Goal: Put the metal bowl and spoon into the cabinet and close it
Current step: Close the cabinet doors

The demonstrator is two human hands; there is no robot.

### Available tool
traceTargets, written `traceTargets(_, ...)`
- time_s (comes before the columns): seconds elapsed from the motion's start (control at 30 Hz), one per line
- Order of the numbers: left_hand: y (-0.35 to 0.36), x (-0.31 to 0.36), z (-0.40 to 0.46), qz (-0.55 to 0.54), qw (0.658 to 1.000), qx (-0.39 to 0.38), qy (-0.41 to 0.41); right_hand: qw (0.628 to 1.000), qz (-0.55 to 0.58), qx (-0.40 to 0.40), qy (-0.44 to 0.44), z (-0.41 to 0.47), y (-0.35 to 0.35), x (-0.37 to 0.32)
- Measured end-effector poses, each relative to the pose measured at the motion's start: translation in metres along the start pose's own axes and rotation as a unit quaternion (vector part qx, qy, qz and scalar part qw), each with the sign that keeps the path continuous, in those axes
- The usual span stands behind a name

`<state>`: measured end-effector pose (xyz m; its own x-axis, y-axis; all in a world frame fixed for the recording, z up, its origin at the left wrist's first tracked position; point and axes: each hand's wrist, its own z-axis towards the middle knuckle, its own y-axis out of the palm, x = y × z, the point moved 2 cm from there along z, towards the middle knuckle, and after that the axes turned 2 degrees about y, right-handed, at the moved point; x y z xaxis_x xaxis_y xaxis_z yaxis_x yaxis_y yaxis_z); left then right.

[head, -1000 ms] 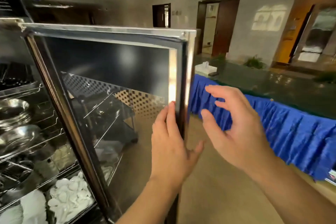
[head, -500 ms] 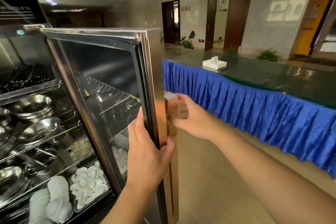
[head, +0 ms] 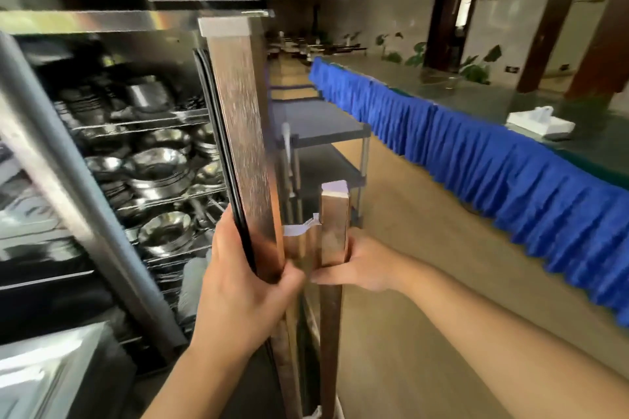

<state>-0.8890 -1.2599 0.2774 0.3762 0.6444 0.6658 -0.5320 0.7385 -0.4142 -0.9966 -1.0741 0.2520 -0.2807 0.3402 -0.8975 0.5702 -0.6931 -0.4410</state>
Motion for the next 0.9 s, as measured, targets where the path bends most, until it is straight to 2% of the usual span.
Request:
traceTargets(0.2,-0.07,-0.029,-0.004,0.052,0.996,0.067,0.012,0.994,0.029,-0.085,-0.054,0.048,0.076,-0.034)
traceTargets(0.4,-0.125,-0.075,0.01,0.09,0.99,0.09,-0.053,0.984,0.052,-0.146,-0.083,0.097,0.14,-0.067)
traceTargets(0.57,-0.159,-0.12,0.03,0.112,0.987,0.096,-0.07,0.982,0.071,-0.15,-0.088,0.146,0.192,-0.081)
traceTargets(0.9,-0.227,-0.239,0.093,0.202,0.964,0.111,-0.135,0.991,0.103,-0.066,-0.05,0.266,0.285,-0.113)
